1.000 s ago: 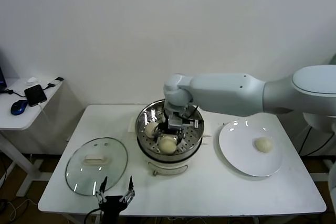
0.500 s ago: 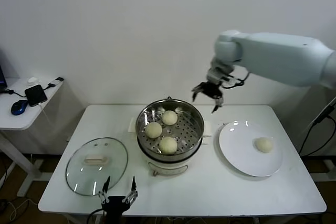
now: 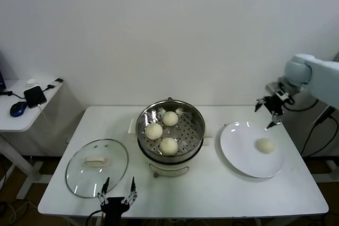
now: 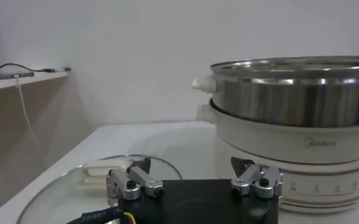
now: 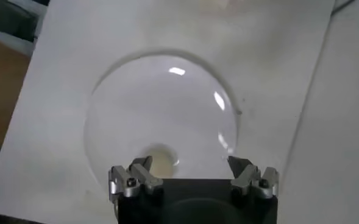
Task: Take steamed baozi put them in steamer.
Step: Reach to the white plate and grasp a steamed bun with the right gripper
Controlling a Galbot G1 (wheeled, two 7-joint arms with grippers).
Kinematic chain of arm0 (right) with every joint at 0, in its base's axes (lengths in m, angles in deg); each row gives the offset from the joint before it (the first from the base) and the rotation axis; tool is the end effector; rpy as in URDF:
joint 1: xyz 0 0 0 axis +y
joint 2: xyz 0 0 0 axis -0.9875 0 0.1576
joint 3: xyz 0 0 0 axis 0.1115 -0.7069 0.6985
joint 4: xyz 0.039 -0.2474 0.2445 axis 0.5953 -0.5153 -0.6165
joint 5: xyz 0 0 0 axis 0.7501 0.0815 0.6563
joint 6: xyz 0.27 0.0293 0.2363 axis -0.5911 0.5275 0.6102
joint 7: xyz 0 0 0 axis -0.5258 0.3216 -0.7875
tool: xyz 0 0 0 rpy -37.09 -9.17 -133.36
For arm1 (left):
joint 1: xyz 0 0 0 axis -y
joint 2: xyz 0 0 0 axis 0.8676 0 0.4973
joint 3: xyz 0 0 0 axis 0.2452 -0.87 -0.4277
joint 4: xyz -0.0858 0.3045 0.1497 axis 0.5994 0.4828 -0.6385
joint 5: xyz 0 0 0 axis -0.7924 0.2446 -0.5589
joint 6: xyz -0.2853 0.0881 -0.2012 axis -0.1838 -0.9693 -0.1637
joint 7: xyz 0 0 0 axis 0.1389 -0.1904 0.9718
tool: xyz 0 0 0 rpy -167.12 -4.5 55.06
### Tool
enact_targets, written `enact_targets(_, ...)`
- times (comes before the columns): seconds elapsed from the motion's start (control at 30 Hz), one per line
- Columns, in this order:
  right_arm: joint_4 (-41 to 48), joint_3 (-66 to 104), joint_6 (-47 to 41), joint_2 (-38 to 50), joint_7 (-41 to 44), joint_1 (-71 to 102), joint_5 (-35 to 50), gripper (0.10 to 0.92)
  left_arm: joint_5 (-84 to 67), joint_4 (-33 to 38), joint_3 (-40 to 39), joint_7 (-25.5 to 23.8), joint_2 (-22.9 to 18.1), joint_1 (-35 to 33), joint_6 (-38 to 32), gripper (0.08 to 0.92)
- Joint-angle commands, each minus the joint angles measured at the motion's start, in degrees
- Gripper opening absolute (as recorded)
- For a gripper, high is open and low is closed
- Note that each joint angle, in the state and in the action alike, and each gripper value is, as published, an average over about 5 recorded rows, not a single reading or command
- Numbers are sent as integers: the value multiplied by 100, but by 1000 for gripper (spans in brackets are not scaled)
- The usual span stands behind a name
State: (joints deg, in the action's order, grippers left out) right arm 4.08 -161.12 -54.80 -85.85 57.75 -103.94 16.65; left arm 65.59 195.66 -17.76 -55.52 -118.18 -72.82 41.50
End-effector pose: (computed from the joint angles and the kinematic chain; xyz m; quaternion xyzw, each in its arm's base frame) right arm 0.5690 -0.2391 -0.0930 0.5263 -0.4876 0.5667 0.4052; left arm 0.1025 -0.0298 -0.3645 0.0302 -0.9914 -0.0228 0.1256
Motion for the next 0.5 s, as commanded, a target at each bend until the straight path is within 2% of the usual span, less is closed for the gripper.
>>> enact_targets(0.03,1179,1742,-314,288,-121,2005,-968,823,-81,17,53,-32,-53,-23,34,823)
enact_targets(0.5,1922,2689,-334,-394,-317,2888,-1229,823,-79,-33,155,-21,-68,-50,15,823)
